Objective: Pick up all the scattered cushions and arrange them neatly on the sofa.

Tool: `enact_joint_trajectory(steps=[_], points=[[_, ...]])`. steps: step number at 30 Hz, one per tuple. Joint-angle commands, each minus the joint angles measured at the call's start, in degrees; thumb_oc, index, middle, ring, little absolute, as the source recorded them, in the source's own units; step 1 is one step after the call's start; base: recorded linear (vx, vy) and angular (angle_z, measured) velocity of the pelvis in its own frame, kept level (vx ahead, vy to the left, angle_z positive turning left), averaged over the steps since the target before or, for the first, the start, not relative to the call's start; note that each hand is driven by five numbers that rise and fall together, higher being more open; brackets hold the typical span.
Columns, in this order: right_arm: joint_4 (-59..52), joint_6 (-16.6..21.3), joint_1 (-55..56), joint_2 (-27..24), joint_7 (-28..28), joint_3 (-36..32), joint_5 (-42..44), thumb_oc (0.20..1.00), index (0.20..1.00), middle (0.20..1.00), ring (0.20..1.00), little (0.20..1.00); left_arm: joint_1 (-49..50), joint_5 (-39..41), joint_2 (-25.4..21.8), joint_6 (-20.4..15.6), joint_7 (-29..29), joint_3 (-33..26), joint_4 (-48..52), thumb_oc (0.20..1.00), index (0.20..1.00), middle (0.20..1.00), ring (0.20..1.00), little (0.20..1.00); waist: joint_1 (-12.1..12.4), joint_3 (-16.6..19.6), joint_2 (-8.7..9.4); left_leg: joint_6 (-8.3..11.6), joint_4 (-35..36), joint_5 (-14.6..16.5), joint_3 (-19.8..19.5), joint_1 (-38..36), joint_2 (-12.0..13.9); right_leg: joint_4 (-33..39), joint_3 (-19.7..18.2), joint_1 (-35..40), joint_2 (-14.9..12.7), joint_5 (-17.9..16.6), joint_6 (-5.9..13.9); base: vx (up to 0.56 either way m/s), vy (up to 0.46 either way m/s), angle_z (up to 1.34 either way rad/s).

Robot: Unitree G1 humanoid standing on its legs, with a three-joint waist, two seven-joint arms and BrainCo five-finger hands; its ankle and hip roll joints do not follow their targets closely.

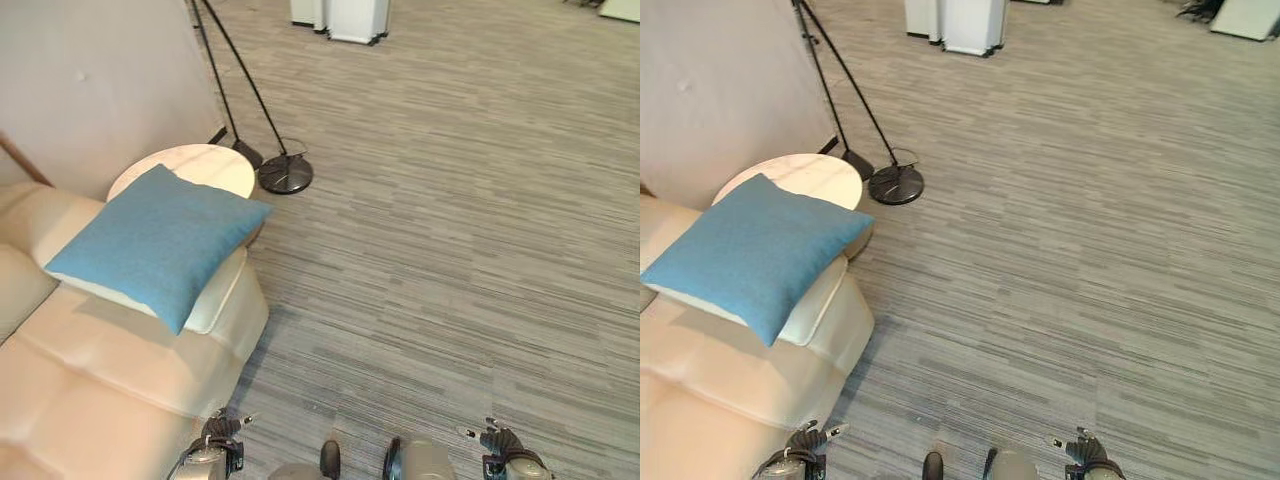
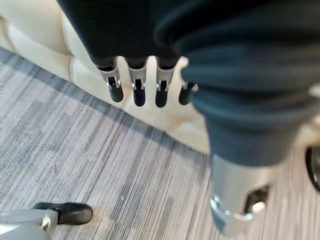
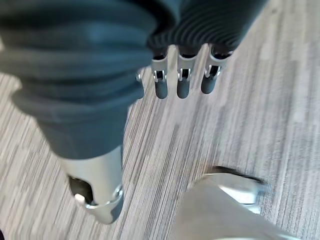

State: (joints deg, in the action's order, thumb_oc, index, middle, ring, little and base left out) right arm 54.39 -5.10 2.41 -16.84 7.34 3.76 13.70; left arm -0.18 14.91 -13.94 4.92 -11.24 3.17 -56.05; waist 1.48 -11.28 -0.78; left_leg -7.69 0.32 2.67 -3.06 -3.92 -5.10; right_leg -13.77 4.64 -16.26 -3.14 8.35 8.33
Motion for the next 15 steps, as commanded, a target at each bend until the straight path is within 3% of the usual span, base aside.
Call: enact_joint_trajectory(steps=[1, 3, 5, 6, 9, 11, 12, 13, 15], points=[[1.2, 0.1, -0.2, -0.8, 0.7, -2.8, 1.9, 1.0, 1.0, 1.0, 1.0, 1.0, 0.2, 0.9, -2.2, -1.2, 0.4, -0.5, 1.1, 1.0, 1.0, 1.0, 1.0, 1.0, -0.4, -0.8, 2.3, 5.42, 0.0, 4.0, 1.4, -2.9, -0.1, 18.8, -3.8, 4.7, 1.4, -13.1, 0.55, 0.16, -0.047, 1.06], [1.3, 0.1, 0.4, -1.1, 0.7, -3.2, 1.3, 1.0, 1.0, 1.0, 1.0, 1.0, 0.3, 1.4, -1.9, -1.4, 0.8, -1.0, 0.3, 1.0, 1.0, 1.0, 1.0, 1.0, -0.5, -0.3, 2.34, 6.15, -0.7, 4.3, -0.8, -4.7, -0.1, 18.1, -3.2, 4.7, 1.1, -14.3, 1.15, 0.6, -0.231, 1.05], [2.9, 0.1, 1.1, -0.9, -0.3, -3.0, 1.4, 1.0, 1.0, 1.0, 1.0, 1.0, 1.1, 2.7, -1.3, -1.7, 1.2, -2.0, -1.9, 1.0, 1.0, 1.0, 1.0, 1.0, -0.6, 1.1, 2.46, 6.88, -2.1, 5.1, -2.8, -7.5, 1.0, 15.7, -3.4, 6.0, 1.3, -14.9, 0.22, 0.65, -0.262, 0.95], [3.5, 0.1, 1.3, -1.1, -0.3, -2.8, 1.1, 1.0, 1.0, 1.0, 1.0, 1.0, 1.5, 3.6, -0.9, -1.6, 1.1, -2.1, -2.1, 1.0, 1.0, 1.0, 1.0, 1.0, -0.5, 1.5, 2.29, 7.26, -4.7, 5.2, -3.4, -7.6, 1.5, 14.2, -2.6, 6.2, 1.3, -14.9, -0.25, 0.37, -0.161, 1.22], [4.9, 0.3, 0.4, -2.0, -1.2, -1.7, 0.6, 1.0, 1.0, 1.0, 1.0, 1.0, 2.6, 6.1, 0.0, -1.3, 1.6, -3.8, -5.3, 1.0, 1.0, 1.0, 1.0, 1.0, 0.8, 1.7, 1.6, 8.71, -18.7, 1.0, -3.9, -3.4, 2.7, 13.3, 0.2, 9.7, 1.5, -13.1, -2.22, 0.42, -0.232, 0.85], [4.3, 0.4, -0.2, -2.8, -0.9, -1.9, 1.4, 1.0, 1.0, 1.0, 1.0, 1.0, 2.3, 7.9, 0.4, -1.2, 1.2, -3.9, -5.3, 1.0, 1.0, 1.0, 1.0, 1.0, 1.2, 0.5, 1.91, 8.73, -28.4, -0.8, -0.2, 3.2, 3.8, 13.3, 3.4, 12.3, 1.0, -11.2, -3.53, 0.18, -0.179, 0.7], [4.3, 0.4, -0.2, -2.8, -0.9, -1.9, 1.4, 1.0, 1.0, 1.0, 1.0, 1.0, 2.3, 7.9, 0.4, -1.2, 1.2, -3.9, -5.3, 1.0, 1.0, 1.0, 1.0, 1.0, 1.2, 0.5, 1.91, 8.73, -28.4, -0.8, -0.2, 3.2, 3.8, 13.3, 3.4, 12.3, 1.0, -11.2, -3.53, 0.21, -0.223, 0.7], [4.4, 0.4, -0.3, -3.2, -0.6, -1.9, 1.6, 1.0, 1.0, 1.0, 1.0, 1.0, 1.9, 7.9, 0.0, -1.1, 1.1, -3.9, -5.2, 1.0, 1.0, 1.0, 1.0, 1.0, 1.4, 0.0, 2.36, 8.26, -30.1, -0.4, 5.5, 5.9, 6.1, 13.7, 6.1, 14.5, 1.0, -8.7, -4.87, 0.21, -0.189, 0.67], [3.9, 0.1, 0.0, -3.1, -0.3, -2.2, 2.2, 1.0, 1.0, 1.0, 1.0, 1.0, 1.4, 7.6, -0.3, -1.0, 1.3, -3.3, -4.7, 1.0, 1.0, 1.0, 1.0, 1.0, 1.4, -0.2, 3.05, 7.49, -24.5, 2.8, 8.0, 8.8, 5.3, 14.1, 9.3, 16.6, 0.1, -6.5, -5.22, 0.25, -0.169, 1.25]])
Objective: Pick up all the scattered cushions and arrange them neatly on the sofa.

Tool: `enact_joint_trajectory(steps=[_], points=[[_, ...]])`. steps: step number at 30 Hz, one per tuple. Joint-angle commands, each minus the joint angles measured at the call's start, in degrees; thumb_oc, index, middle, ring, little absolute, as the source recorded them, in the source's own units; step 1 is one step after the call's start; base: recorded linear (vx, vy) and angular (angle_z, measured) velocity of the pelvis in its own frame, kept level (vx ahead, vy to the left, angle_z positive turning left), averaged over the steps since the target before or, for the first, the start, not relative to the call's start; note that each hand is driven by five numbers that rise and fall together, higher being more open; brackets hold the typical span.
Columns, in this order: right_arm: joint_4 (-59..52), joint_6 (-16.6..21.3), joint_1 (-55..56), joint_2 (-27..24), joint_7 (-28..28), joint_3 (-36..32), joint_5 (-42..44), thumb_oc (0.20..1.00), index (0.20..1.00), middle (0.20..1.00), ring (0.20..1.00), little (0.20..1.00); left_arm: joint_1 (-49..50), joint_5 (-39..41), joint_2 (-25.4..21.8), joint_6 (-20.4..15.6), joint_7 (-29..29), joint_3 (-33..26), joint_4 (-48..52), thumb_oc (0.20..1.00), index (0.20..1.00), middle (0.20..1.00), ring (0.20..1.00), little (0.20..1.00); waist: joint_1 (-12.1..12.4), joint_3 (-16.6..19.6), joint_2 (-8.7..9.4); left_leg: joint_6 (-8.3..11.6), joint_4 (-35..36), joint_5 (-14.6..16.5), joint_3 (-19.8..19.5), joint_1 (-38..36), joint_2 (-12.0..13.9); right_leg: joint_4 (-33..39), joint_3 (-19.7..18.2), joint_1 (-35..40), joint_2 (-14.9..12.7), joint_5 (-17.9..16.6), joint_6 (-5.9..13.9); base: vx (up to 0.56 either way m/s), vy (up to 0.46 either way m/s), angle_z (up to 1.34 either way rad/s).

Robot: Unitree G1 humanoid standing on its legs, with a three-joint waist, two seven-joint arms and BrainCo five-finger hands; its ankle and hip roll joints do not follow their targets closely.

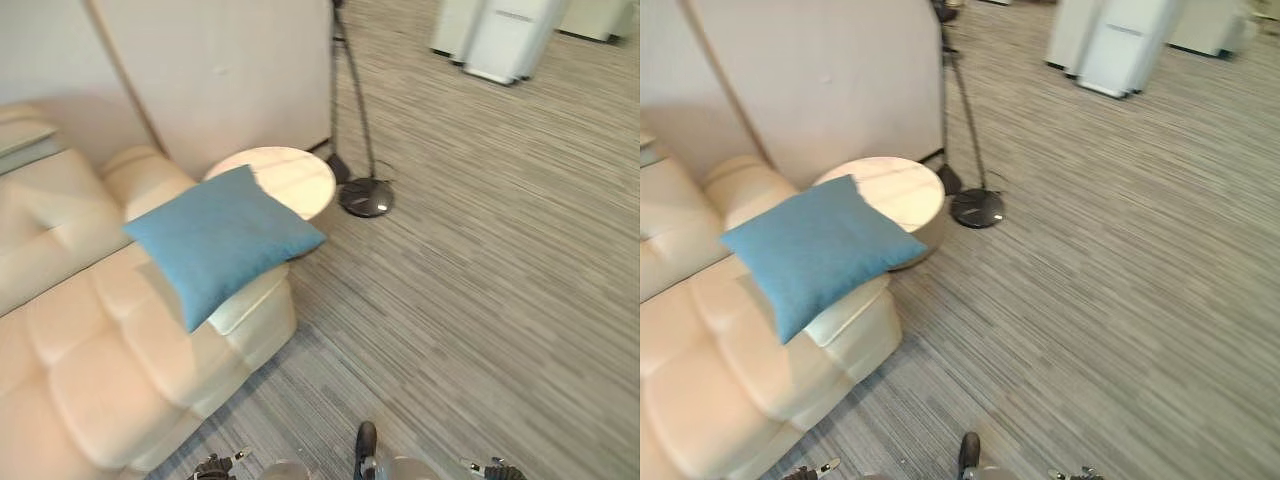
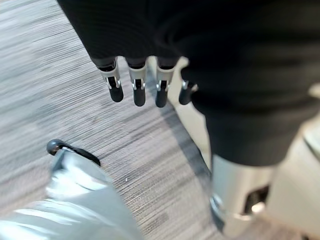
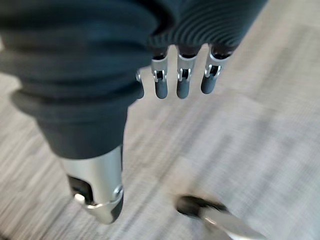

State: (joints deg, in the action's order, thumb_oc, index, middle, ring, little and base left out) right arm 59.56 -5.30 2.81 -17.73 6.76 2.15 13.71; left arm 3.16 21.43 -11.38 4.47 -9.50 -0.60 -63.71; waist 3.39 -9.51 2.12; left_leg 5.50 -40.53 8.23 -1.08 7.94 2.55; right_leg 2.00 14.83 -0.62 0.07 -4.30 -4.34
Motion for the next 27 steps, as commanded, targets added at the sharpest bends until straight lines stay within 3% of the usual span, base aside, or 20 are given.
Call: enact_joint_trajectory(steps=[1, 2, 3, 4, 5, 6, 11, 13, 16, 17, 18, 20, 25, 26, 27], points=[[-1.5, 0.3, -0.2, -2.2, 0.3, -0.7, 2.3, 1.0, 1.0, 1.0, 1.0, 1.0, -2.2, 0.6, -3.0, -0.5, -0.3, 0.8, 2.8, 1.0, 1.0, 1.0, 1.0, 1.0, -0.6, -1.8, 0.31, -6.13, 20.3, -1.3, 6.7, -2.2, -3.3, -1.1, 0.8, 1.8, -3.4, 6.7, 7.63, 0.15, -0.062, 1.44], [-1.5, 0.3, -0.2, -2.2, 0.3, -0.7, 2.3, 1.0, 1.0, 1.0, 1.0, 1.0, -2.2, 0.6, -3.0, -0.5, -0.3, 0.8, 2.8, 1.0, 1.0, 1.0, 1.0, 1.0, -0.7, -1.8, 0.34, -6.14, 20.4, -1.4, 6.6, -2.2, -3.4, -1.0, 0.8, 1.9, -3.4, 6.7, 7.65, 0.29, -0.04, 1.2], [-2.0, 0.4, 0.3, -2.0, 0.7, -0.7, 2.5, 1.0, 1.0, 1.0, 1.0, 1.0, -2.1, 0.1, -3.0, -0.1, -0.4, 1.2, 2.7, 1.0, 1.0, 1.0, 1.0, 1.0, -1.1, -1.2, 0.07, -5.95, 29.4, -2.0, 7.1, -1.7, -4.4, -1.2, 2.4, 3.1, -3.1, 8.7, 7.92, 0.28, -0.013, 1.13], [-2.1, 0.4, 0.4, -2.0, 0.7, -0.5, 2.3, 1.0, 1.0, 1.0, 1.0, 1.0, -2.1, -0.4, -3.1, 0.1, -0.3, 1.3, 2.7, 1.0, 1.0, 1.0, 1.0, 1.0, -1.3, -1.0, 0.02, -5.74, 33.1, -3.9, 7.9, -1.5, -4.3, -1.1, 3.2, 3.7, -2.9, 9.4, 7.68, 0.49, 0.006, 1.32], [-2.4, 0.4, 0.2, -2.2, 0.9, -0.1, 1.8, 1.0, 1.0, 1.0, 1.0, 1.0, -1.5, -0.8, -3.2, 0.3, -0.1, 1.2, 2.7, 1.0, 1.0, 1.0, 1.0, 1.0, -1.2, -0.6, -0.12, -4.32, 40.7, -9.6, 9.4, 0.7, -3.8, -0.7, 5.1, 5.2, -2.2, 10.6, 7.18, 0.4, 0.036, 1.11], [-2.9, 0.5, 0.0, -2.4, 1.0, 0.2, 1.3, 1.0, 1.0, 1.0, 1.0, 1.0, -1.4, -1.2, -3.3, 0.4, 0.0, 1.1, 2.6, 1.0, 1.0, 1.0, 1.0, 1.0, -1.0, -0.5, 0.04, -3.95, 43.8, -11.0, 9.3, 1.2, -3.9, -0.4, 5.5, 6.1, -1.9, 11.1, 7.07, 0.32, 0.032, 0.74], [-4.0, 0.4, -1.3, -2.8, 1.1, 1.6, 0.1, 1.0, 1.0, 1.0, 1.0, 1.0, -0.5, -1.3, -4.1, 0.7, -0.4, -0.7, 0.6, 1.0, 1.0, 1.0, 1.0, 1.0, 0.6, -1.1, 1.36, -1.94, 45.5, -12.9, 11.4, 5.9, -2.7, 0.7, 6.3, 9.4, -1.5, 11.5, 7.08, 0.38, 0.098, 0.26], [-4.5, 0.5, -1.2, -2.1, 0.5, 3.2, -2.0, 1.0, 1.0, 1.0, 1.0, 1.0, 0.4, -0.3, -4.0, 0.8, -0.7, -2.2, -1.3, 1.0, 1.0, 1.0, 1.0, 1.0, 1.8, 0.1, 2.7, -2.88, 45.5, -15.7, 11.1, 4.4, -3.4, -0.7, 6.5, 11.4, -2.0, 13.0, 8.12, 0.72, 0.241, -0.08], [-4.9, 0.4, -1.7, -1.0, 0.1, 3.0, -2.1, 1.0, 1.0, 1.0, 1.0, 1.0, 0.6, 0.1, -4.4, 1.0, -0.9, -3.3, -2.6, 1.0, 1.0, 1.0, 1.0, 1.0, 2.1, 0.8, 4.07, -4.39, 45.5, -14.2, 11.1, 2.6, -4.4, -6.7, 5.9, 10.5, -4.2, 13.5, 9.12, 0.34, 0.147, -0.05], [-5.4, 0.7, -1.6, -0.5, 0.0, 3.3, -2.3, 1.0, 1.0, 1.0, 1.0, 1.0, 0.5, 0.4, -4.7, 0.9, -1.0, -3.9, -2.8, 1.0, 1.0, 1.0, 1.0, 1.0, 2.1, 0.7, 4.51, -5.1, 45.5, -13.5, 10.9, 2.0, -4.8, -12.4, 6.0, 8.6, -5.8, 12.0, 10.0, 0.46, 0.252, -0.12], [-6.2, 0.8, -1.4, 0.0, -0.4, 4.1, -3.0, 1.0, 1.0, 1.0, 1.0, 1.0, 0.4, 0.6, -5.0, 0.8, -1.3, -3.7, -2.0, 1.0, 1.0, 1.0, 1.0, 1.0, 2.0, 0.3, 4.75, -6.29, 45.5, -11.5, 10.5, 0.2, -5.5, -21.2, 6.0, 4.4, -8.2, 8.3, 11.31, 0.33, 0.193, -0.07], [-6.4, 0.7, -1.4, 0.1, -0.4, 4.3, -3.0, 1.0, 1.0, 1.0, 1.0, 1.0, 0.0, 0.8, -5.2, 0.8, -1.5, -3.3, -1.5, 1.0, 1.0, 1.0, 1.0, 1.0, 1.6, -0.3, 4.7, -6.72, 45.5, -10.5, 10.1, -1.1, -5.6, -23.2, 4.7, 2.0, -8.2, 7.6, 11.13, 0.22, 0.109, 0.29], [-5.2, 0.6, -1.6, 0.9, 0.1, 3.7, -1.7, 1.0, 1.0, 1.0, 1.0, 1.0, -1.6, 0.8, -5.2, 0.4, -1.4, -1.2, -0.1, 1.0, 1.0, 1.0, 1.0, 1.0, -0.2, -2.1, 2.91, -6.74, 45.5, -10.0, 9.1, -4.0, -4.2, -18.1, 0.7, -3.1, -4.5, 9.9, 9.05, 0.21, 0.018, 0.66], [-4.5, 0.6, -1.2, 1.4, 0.0, 3.9, -0.7, 1.0, 1.0, 1.0, 1.0, 1.0, -2.9, -2.2, -6.0, 0.1, -0.8, 1.0, 1.0, 1.0, 1.0, 1.0, 1.0, 1.0, -2.1, -3.3, 2.23, -6.61, 45.5, -9.9, 6.2, -6.2, -4.7, -7.5, -9.6, -6.0, -1.3, 6.8, 9.91, 0.26, -0.045, 0.78], [-4.5, 0.6, -1.2, 1.4, 0.0, 3.9, -0.7, 1.0, 1.0, 1.0, 1.0, 1.0, -2.9, -2.2, -6.0, 0.1, -0.8, 1.0, 1.0, 1.0, 1.0, 1.0, 1.0, 1.0, -2.1, -3.3, 2.2, -6.6, 45.5, -9.9, 6.2, -6.3, -4.7, -7.3, -9.5, -5.9, -1.2, 6.8, 9.91, 0.36, -0.089, 1.24]])
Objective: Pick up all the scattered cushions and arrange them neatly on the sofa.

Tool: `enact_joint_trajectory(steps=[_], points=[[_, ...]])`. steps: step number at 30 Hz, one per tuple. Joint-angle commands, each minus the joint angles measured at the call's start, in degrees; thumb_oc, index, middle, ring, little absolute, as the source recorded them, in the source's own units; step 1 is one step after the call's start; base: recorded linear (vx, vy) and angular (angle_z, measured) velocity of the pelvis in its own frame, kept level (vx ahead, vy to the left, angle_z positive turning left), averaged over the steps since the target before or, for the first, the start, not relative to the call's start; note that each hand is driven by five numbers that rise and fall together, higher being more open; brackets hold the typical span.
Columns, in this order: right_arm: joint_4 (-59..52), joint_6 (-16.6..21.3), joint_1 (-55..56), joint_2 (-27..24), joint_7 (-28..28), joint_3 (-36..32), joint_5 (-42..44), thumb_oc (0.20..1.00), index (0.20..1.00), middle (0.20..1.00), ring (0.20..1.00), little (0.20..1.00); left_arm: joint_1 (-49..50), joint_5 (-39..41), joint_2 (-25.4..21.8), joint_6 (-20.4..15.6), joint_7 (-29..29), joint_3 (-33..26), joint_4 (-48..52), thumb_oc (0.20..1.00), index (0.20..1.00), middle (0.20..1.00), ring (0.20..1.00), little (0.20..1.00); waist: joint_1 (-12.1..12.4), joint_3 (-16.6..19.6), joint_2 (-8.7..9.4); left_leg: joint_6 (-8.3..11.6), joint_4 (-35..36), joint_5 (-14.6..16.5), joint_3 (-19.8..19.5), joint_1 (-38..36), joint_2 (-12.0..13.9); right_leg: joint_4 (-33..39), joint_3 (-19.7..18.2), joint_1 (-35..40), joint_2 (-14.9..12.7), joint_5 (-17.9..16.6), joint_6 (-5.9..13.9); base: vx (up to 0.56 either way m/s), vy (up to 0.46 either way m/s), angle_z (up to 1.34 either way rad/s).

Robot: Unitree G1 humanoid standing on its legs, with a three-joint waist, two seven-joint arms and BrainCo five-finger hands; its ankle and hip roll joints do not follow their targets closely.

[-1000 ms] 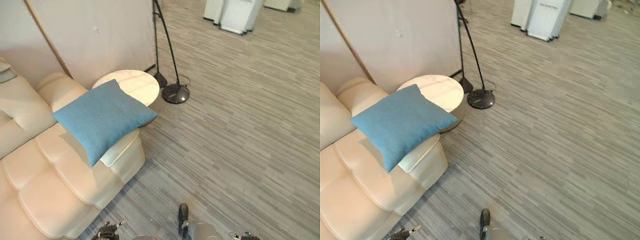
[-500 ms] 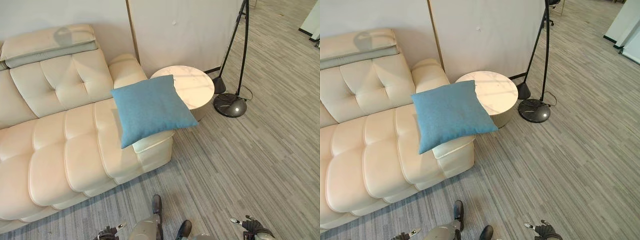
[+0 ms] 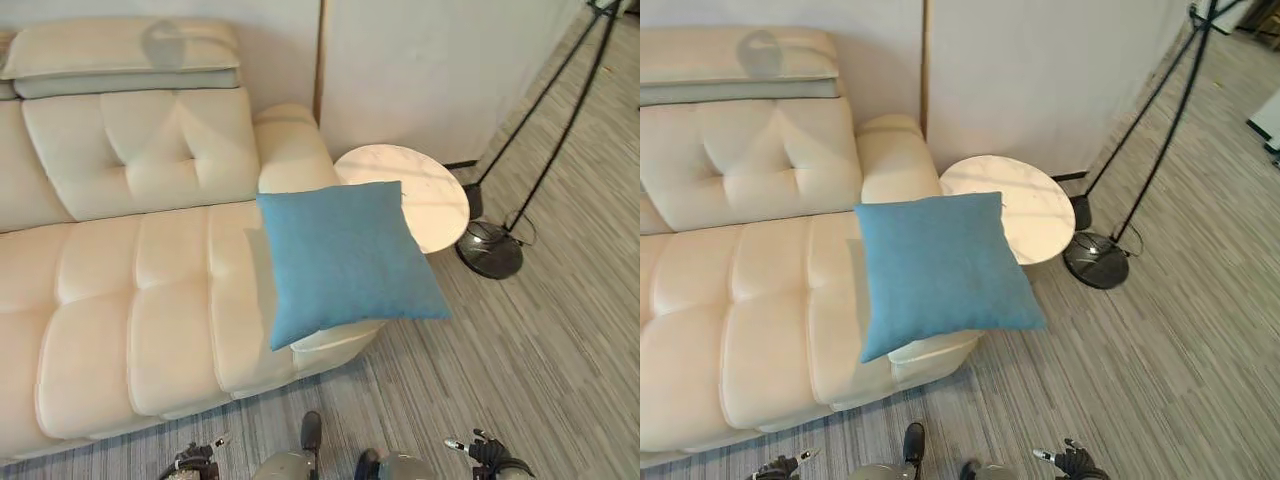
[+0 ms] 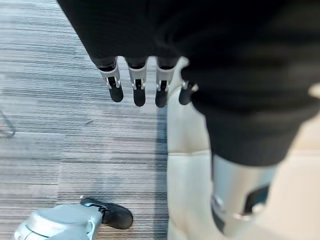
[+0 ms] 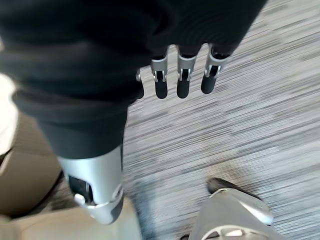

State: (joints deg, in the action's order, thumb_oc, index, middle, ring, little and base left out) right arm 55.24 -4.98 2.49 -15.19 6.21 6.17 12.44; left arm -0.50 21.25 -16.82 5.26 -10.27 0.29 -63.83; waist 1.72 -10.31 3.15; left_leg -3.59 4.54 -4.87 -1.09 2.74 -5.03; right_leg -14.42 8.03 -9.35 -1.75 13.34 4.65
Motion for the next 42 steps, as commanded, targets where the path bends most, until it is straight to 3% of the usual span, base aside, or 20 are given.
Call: enact_joint_trajectory(steps=[1, 9, 13, 16, 19, 20, 25, 30, 36, 37, 38, 42], points=[[-0.2, 0.3, -0.5, -1.2, 0.6, -0.2, 0.4, 1.0, 1.0, 1.0, 1.0, 1.0, 0.4, -4.1, -0.9, -0.8, -0.1, 1.2, 1.2, 1.0, 1.0, 1.0, 1.0, 1.0, -1.0, -2.4, 1.16, 2.3, 0.5, 3.5, 5.1, -1.8, 2.8, 11.2, -4.7, 2.3, 0.1, -12.8, 1.48, 0.15, -0.072, 1.07], [6.1, 0.6, 0.4, -1.2, 3.7, -5.2, 3.4, 1.0, 1.0, 1.0, 1.0, 1.0, -0.7, -0.4, -0.5, -1.7, -0.9, 0.5, -0.5, 1.0, 1.0, 1.0, 1.0, 1.0, -2.6, -1.1, 1.64, 2.91, 0.5, 4.4, 1.2, -3.7, 3.4, 14.5, -11.9, 2.5, -0.1, -16.6, 2.54, 0.12, -0.153, 0.38], [8.7, -0.1, -0.6, -5.3, 4.7, -8.7, 3.9, 1.0, 1.0, 1.0, 1.0, 1.0, -0.9, 3.2, -0.1, -1.6, 0.1, -1.4, -2.1, 1.0, 1.0, 1.0, 1.0, 1.0, -2.5, 1.7, 2.02, 4.2, 0.5, 5.3, 1.5, -5.2, 5.2, 19.0, -9.5, 6.5, -0.2, -16.4, 2.33, 0.21, -0.332, 0.15], [5.5, -0.2, -4.3, -14.4, 4.7, -10.3, 3.5, 1.0, 1.0, 1.0, 1.0, 1.0, -4.2, 5.0, -1.5, -1.8, 0.1, -0.9, -0.9, 1.0, 1.0, 1.0, 1.0, 1.0, -3.2, 2.8, 1.19, 5.74, 0.5, 4.8, 0.6, -5.9, 7.1, 18.8, -8.4, 8.5, 1.3, -14.2, 0.43, 0.12, -0.333, 0.0], [3.2, -0.3, -6.4, -18.7, 5.0, -10.9, 3.2, 1.0, 1.0, 1.0, 1.0, 1.0, -7.4, 6.6, -2.5, -2.3, -0.6, 0.0, 0.6, 1.0, 1.0, 1.0, 1.0, 1.0, -4.0, 2.7, 0.57, 6.18, 0.5, 3.9, 0.7, -5.9, 7.5, 18.0, -6.9, 9.1, 1.3, -13.1, -0.14, 0.02, -0.211, 0.14], [1.5, -0.4, -8.0, -21.7, 5.4, -11.6, 3.6, 1.0, 1.0, 1.0, 1.0, 1.0, -11.0, 9.1, -3.0, -2.8, -1.4, 1.1, 2.5, 1.0, 1.0, 1.0, 1.0, 1.0, -5.0, 2.3, 0.29, 6.23, -0.3, 3.2, 4.7, -4.8, 7.5, 17.4, -5.0, 9.2, 0.5, -12.7, -0.41, -0.04, -0.126, 0.34], [-4.9, -1.7, -13.3, -26.2, 5.6, -9.7, 2.4, 1.0, 1.0, 1.0, 1.0, 1.0, -16.6, 14.4, -6.2, -3.4, -2.4, 1.5, 5.8, 1.0, 1.0, 1.0, 1.0, 1.0, -6.1, 3.8, -1.04, 6.63, 0.5, 3.2, 8.6, -5.1, 7.7, 17.2, -3.5, 9.9, 0.8, -12.2, -0.5, 0.02, -0.074, 0.55], [-9.7, -3.1, -20.0, -24.2, 5.7, -3.6, 1.9, 1.0, 1.0, 1.0, 1.0, 1.0, -22.3, 18.1, -7.8, -3.2, -3.6, 3.9, 8.1, 1.0, 1.0, 1.0, 1.0, 1.0, -6.9, 3.7, -2.39, 6.74, 0.5, 3.1, 8.7, -4.9, 7.7, 16.8, -3.0, 9.8, 0.5, -11.7, -0.63, 0.04, 0.024, 0.02], [-11.3, -4.5, -34.6, -17.4, 6.8, 7.7, 3.2, 1.0, 1.0, 1.0, 1.0, 1.0, -34.6, 20.1, -7.6, -2.6, -4.8, 9.8, 3.9, 1.0, 1.0, 1.0, 1.0, 1.0, -7.4, -1.1, -4.23, 6.09, 0.5, 2.3, 8.8, 0.0, 7.3, 11.7, -3.7, 1.4, -0.2, -11.4, -1.13, -0.1, 0.095, -0.04], [-11.2, -4.4, -34.8, -17.4, 6.8, 7.8, 3.2, 1.0, 1.0, 1.0, 1.0, 1.0, -34.7, 20.1, -7.6, -2.6, -4.7, 9.7, 3.9, 1.0, 1.0, 1.0, 1.0, 1.0, -7.4, -1.0, -4.23, 6.08, 0.5, 2.2, 8.8, 0.3, 7.3, 11.7, -3.8, 1.1, -0.2, -11.5, -1.15, -0.23, 0.076, 0.0], [-8.9, -4.4, -42.2, -14.6, 8.2, 12.2, 4.8, 1.0, 1.0, 1.0, 1.0, 1.0, -41.0, 21.5, -7.1, -2.8, -5.2, 12.9, 1.0, 1.0, 1.0, 1.0, 1.0, 1.0, -7.2, -3.4, -4.09, 5.9, 0.5, 1.1, 8.7, 3.5, 7.1, 9.8, -4.3, -3.1, -0.3, -11.8, -1.19, -0.22, 0.05, 0.02], [-2.2, -3.5, -55.3, -7.8, 10.8, 18.2, 8.9, 1.0, 1.0, 1.0, 1.0, 1.0, -51.8, 22.7, -6.2, -2.7, -5.3, 17.3, -4.2, 1.0, 1.0, 1.0, 1.0, 1.0, -7.2, -6.2, -2.23, 5.65, -4.3, 1.4, 8.7, 11.5, 6.8, 7.0, -5.4, -10.5, -0.1, -13.3, -1.08, -0.15, 0.03, -0.08]])
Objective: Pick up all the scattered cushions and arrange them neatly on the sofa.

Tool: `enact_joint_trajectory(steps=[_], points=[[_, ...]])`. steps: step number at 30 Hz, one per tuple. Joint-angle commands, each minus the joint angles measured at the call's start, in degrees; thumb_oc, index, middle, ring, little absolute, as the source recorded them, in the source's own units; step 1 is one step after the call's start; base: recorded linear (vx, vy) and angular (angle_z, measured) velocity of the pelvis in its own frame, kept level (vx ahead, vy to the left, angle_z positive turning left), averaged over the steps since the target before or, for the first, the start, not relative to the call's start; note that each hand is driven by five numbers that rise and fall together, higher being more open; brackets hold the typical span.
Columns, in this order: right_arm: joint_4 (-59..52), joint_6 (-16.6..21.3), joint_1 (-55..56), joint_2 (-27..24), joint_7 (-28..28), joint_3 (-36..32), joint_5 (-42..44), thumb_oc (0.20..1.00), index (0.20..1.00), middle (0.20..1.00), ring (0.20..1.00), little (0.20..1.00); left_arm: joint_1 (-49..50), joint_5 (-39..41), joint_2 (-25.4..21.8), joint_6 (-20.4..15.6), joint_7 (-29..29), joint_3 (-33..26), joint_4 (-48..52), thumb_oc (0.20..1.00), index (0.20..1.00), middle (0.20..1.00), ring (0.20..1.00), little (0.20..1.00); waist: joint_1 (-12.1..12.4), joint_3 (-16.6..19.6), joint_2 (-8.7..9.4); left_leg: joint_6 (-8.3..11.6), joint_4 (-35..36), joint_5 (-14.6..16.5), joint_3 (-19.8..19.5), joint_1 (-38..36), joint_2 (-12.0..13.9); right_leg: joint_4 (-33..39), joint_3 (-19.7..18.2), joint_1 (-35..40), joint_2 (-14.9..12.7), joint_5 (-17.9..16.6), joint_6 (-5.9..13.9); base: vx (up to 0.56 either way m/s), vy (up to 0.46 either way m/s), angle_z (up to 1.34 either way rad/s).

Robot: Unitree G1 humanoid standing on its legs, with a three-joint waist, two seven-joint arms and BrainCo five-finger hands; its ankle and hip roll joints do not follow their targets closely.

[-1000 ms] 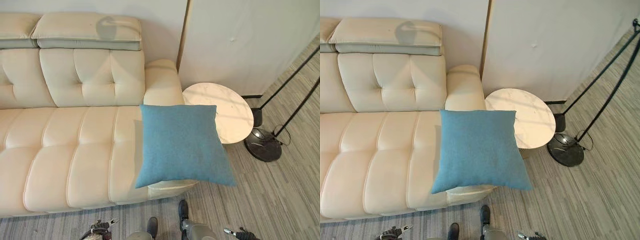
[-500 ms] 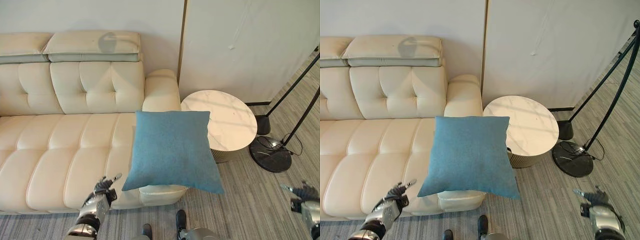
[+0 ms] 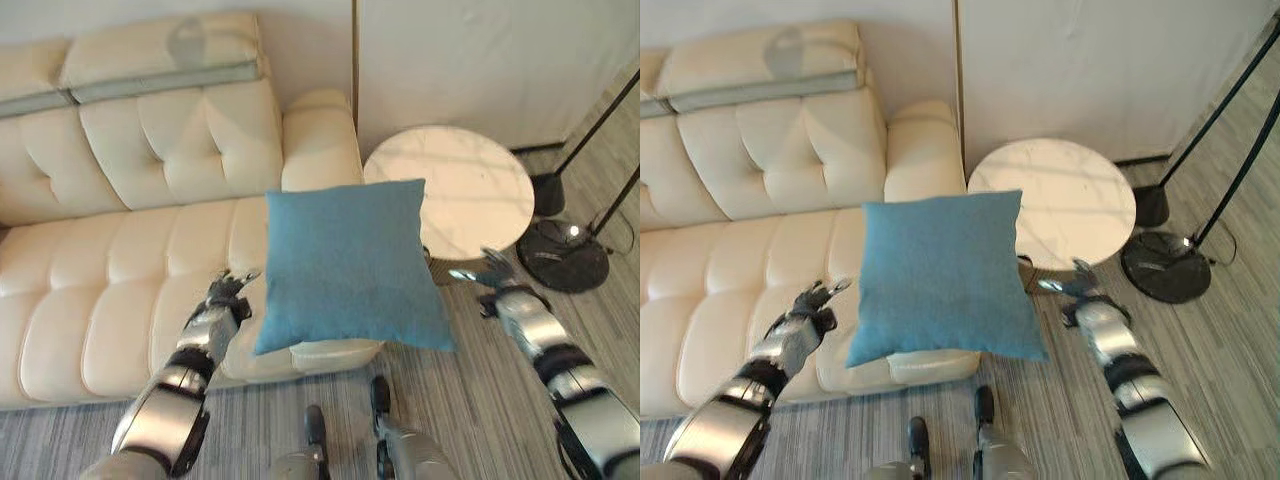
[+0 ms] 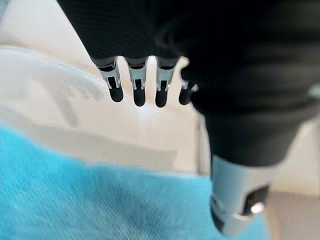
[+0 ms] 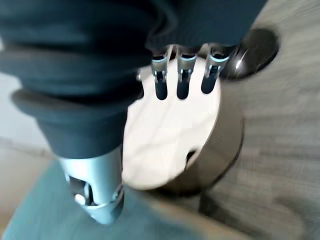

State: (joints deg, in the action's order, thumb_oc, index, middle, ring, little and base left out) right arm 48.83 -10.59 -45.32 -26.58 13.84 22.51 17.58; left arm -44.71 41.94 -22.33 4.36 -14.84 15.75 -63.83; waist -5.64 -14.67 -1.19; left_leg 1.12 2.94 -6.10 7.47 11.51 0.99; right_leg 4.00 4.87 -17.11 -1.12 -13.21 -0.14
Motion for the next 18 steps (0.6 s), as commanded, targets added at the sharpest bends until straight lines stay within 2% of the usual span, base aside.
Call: enact_joint_trajectory(steps=[1, 3, 6, 7, 8, 9, 10, 11, 12, 18], points=[[5.2, 2.5, -9.0, 5.0, 3.6, 2.5, 4.4, 1.0, 1.0, 1.0, 1.0, 1.0, -9.1, 2.5, -0.4, -1.8, -0.8, 1.9, -4.8, 1.0, 1.0, 1.0, 1.0, 1.0, 0.3, -2.1, 2.53, 0.9, -3.4, 2.5, 0.2, 4.3, 0.7, -11.5, -2.5, -4.1, -0.7, 12.8, 3.73, -0.06, 0.021, -0.04], [4.6, 3.0, -11.1, 8.3, 5.0, 3.6, 5.8, 1.0, 1.0, 1.0, 1.0, 1.0, -10.9, 4.5, 2.1, -2.3, -1.7, 2.3, -4.7, 1.0, 1.0, 1.0, 1.0, 1.0, 0.0, -2.6, 3.26, 0.84, -4.4, 2.4, 0.1, 6.9, 0.7, -11.9, -2.9, -6.3, -0.6, 12.4, 3.83, -0.01, 0.026, -0.07], [1.4, 4.1, -9.8, 10.1, 5.9, 3.8, 7.5, 1.0, 1.0, 1.0, 1.0, 1.0, -10.5, 6.7, 4.3, -3.1, -2.2, 2.5, -2.4, 1.0, 1.0, 1.0, 1.0, 1.0, -0.2, -3.2, 3.63, 0.8, -4.9, 2.3, -0.2, 8.1, 0.5, -12.0, -3.0, -7.2, -0.7, 12.4, 3.78, 0.03, 0.033, -0.07], [-2.8, 5.0, -6.6, 12.3, 5.5, 4.3, 9.0, 1.0, 1.0, 1.0, 1.0, 1.0, -8.1, 11.3, 7.9, -3.6, -2.5, 2.2, 0.8, 1.0, 1.0, 1.0, 1.0, 1.0, -0.4, -4.0, 3.93, 0.68, -5.0, 2.6, -0.5, 7.9, 0.4, -12.0, -2.9, -6.7, -0.8, 12.6, 3.8, 0.05, 0.045, -0.02], [-5.1, 4.9, -4.5, 12.7, 5.4, 4.9, 9.4, 1.0, 1.0, 1.0, 1.0, 1.0, -6.7, 11.8, 8.9, -3.7, -2.2, 3.3, 3.2, 1.0, 1.0, 1.0, 1.0, 1.0, -0.5, -4.2, 4.09, 0.57, -5.0, 2.6, -0.5, 7.8, 0.3, -11.8, -2.8, -6.5, -0.9, 12.6, 3.75, 0.06, 0.056, -0.01], [-7.0, 5.0, -2.3, 13.0, 4.6, 5.5, 9.7, 0.9, 0.9, 0.9, 0.9, 0.9, -5.3, 12.4, 10.3, -3.5, -1.9, 4.5, 5.6, 0.611, 0.611, 0.611, 0.611, 0.611, -0.5, -4.7, 4.21, 0.46, -5.0, 2.7, -0.6, 7.7, 0.2, -11.8, -2.7, -6.3, -1.0, 12.7, 3.73, 0.03, 0.034, 0.01], [-8.1, 5.0, -0.5, 13.2, 4.1, 5.9, 10.3, 0.768, 0.768, 0.768, 0.768, 0.768, -4.3, 12.6, 11.3, -3.4, -1.6, 5.4, 7.1, 0.545, 0.545, 0.545, 0.545, 0.545, -0.5, -4.9, 4.28, 0.36, -5.1, 2.8, -0.7, 7.6, 0.1, -11.7, -2.8, -6.1, -1.0, 12.7, 3.69, 0.03, 0.034, 0.02], [-9.8, 4.6, 2.2, 13.3, 3.5, 6.2, 10.5, 0.31, 0.31, 0.31, 0.31, 0.31, -2.8, 12.7, 11.9, -3.3, -1.7, 6.5, 8.9, 0.2, 0.2, 0.2, 0.2, 0.2, -0.5, -5.1, 4.35, 0.26, -5.1, 2.9, -0.8, 7.3, 0.0, -11.6, -2.7, -5.7, -1.1, 12.7, 3.67, 0.03, 0.041, 0.04], [-11.4, 4.6, 5.0, 13.3, 2.9, 6.9, 10.4, 0.2, 0.2, 0.2, 0.2, 0.2, -0.6, 13.8, 13.2, -3.6, -1.8, 7.6, 13.0, 0.2, 0.2, 0.2, 0.2, 0.2, -0.3, -5.4, 4.25, 0.12, -4.9, 3.0, -0.9, 6.8, -0.1, -11.4, -2.6, -5.2, -1.2, 12.8, 3.69, 0.02, 0.037, 0.07], [-13.7, 6.0, 15.7, 16.6, 0.9, 4.7, 18.6, 0.2, 0.2, 0.2, 0.2, 0.2, 7.3, 17.5, 17.3, -4.3, -1.8, 9.8, 20.8, 0.2, 0.2, 0.2, 0.2, 0.2, 0.6, -6.0, 3.68, -0.16, -1.4, 2.7, -1.2, 3.1, -0.4, -9.2, -2.1, -2.3, -1.7, 12.4, 4.04, 0.01, 0.044, 0.08]])
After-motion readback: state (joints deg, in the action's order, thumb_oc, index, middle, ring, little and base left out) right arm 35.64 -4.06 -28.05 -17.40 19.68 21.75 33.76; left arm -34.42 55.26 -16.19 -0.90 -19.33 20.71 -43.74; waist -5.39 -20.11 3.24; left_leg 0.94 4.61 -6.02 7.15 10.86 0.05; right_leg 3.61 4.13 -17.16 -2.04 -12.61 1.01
